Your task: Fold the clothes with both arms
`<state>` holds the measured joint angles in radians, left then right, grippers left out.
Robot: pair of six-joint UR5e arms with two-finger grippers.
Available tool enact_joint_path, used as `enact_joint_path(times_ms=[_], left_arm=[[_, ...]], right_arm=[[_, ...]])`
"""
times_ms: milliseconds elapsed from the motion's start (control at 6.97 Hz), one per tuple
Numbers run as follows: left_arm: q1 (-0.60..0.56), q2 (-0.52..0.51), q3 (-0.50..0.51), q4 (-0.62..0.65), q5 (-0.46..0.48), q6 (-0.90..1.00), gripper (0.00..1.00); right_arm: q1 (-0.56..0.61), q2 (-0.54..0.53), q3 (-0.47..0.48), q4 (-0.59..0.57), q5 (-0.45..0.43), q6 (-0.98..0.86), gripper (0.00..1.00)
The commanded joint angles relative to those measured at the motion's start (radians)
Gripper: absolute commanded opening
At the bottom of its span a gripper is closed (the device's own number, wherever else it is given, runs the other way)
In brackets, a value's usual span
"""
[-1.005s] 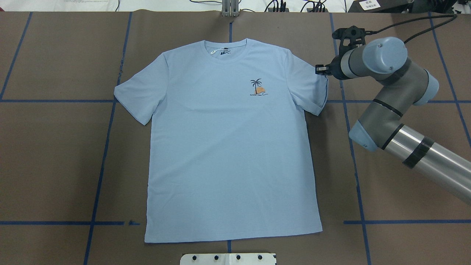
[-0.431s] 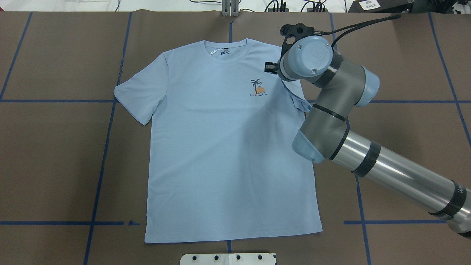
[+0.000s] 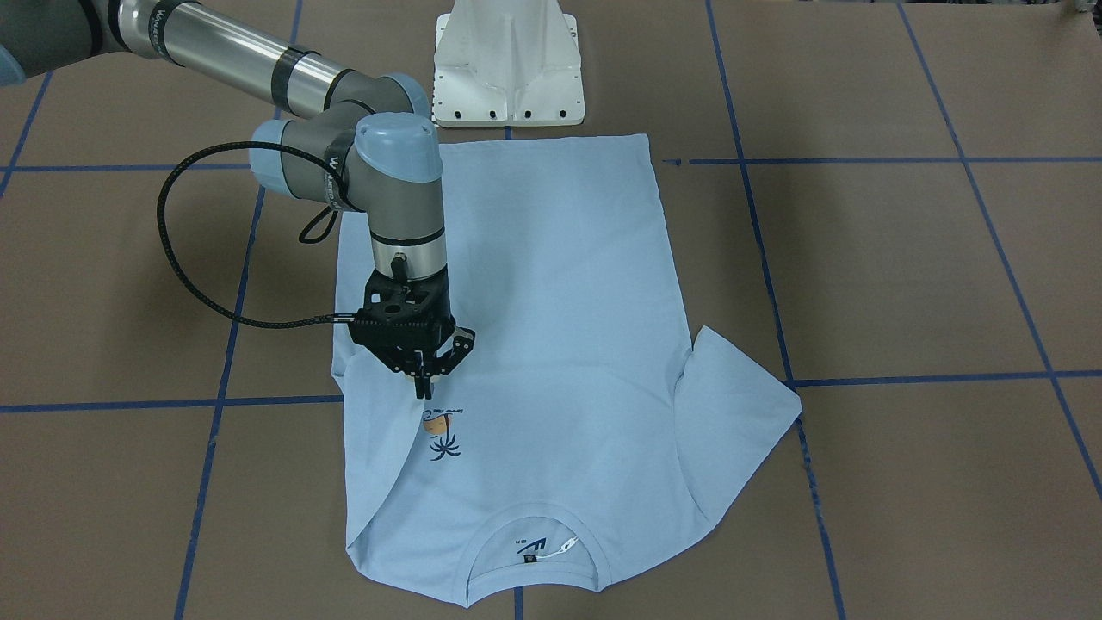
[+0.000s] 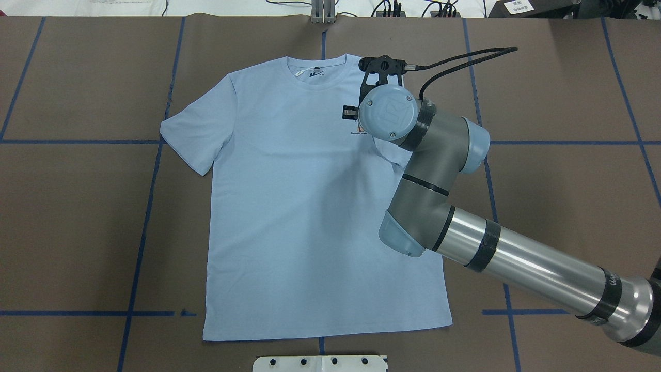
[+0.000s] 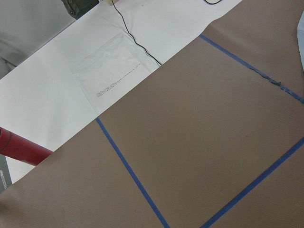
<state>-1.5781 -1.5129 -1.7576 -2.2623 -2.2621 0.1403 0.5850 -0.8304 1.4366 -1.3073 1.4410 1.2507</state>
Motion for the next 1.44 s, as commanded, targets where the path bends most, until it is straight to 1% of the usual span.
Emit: enact_joint_path(times_ms=[0,144,287,431,574,718,861,1005,1148,1292], left_arm=[[0.001,-0.003,0.004,0.000,-0.042,-0.011,1.00],[0.003,-0.006,0.000,-0.058,-0.040,-0.019,1.00],[0.047,-0.013,0.012,-0.078,-0.039,-0.081,1.00],[0.125,-0.045,0.024,-0.077,-0.031,-0.278,1.00],[0.194,-0.108,0.033,-0.080,-0.028,-0.524,1.00],[0.267,-0.143,0.046,-0.077,0.034,-0.680,0.91],[0.355,-0.191,0.068,-0.079,0.105,-0.852,0.78],[0.430,-0.254,0.114,-0.085,0.171,-0.989,0.68],[0.511,-0.318,0.172,-0.091,0.267,-1.074,0.67],[0.612,-0.373,0.229,-0.091,0.350,-1.150,0.67]], right_arm=[[-0.010,0.026,-0.015,-0.001,-0.036,-0.019,1.00],[0.040,0.033,-0.007,-0.010,0.069,-0.055,1.00],[0.124,0.027,-0.002,-0.010,0.228,-0.123,1.00],[0.198,0.022,0.019,-0.044,0.302,-0.182,1.00],[0.289,0.013,0.080,-0.150,0.408,-0.282,1.00],[0.399,-0.034,0.146,-0.206,0.529,-0.451,1.00],[0.508,-0.079,0.148,-0.208,0.671,-0.597,1.00],[0.617,-0.134,0.151,-0.207,0.771,-0.740,1.00],[0.706,-0.182,0.156,-0.205,0.877,-0.866,1.00],[0.742,-0.211,0.168,-0.201,0.910,-0.881,1.00]])
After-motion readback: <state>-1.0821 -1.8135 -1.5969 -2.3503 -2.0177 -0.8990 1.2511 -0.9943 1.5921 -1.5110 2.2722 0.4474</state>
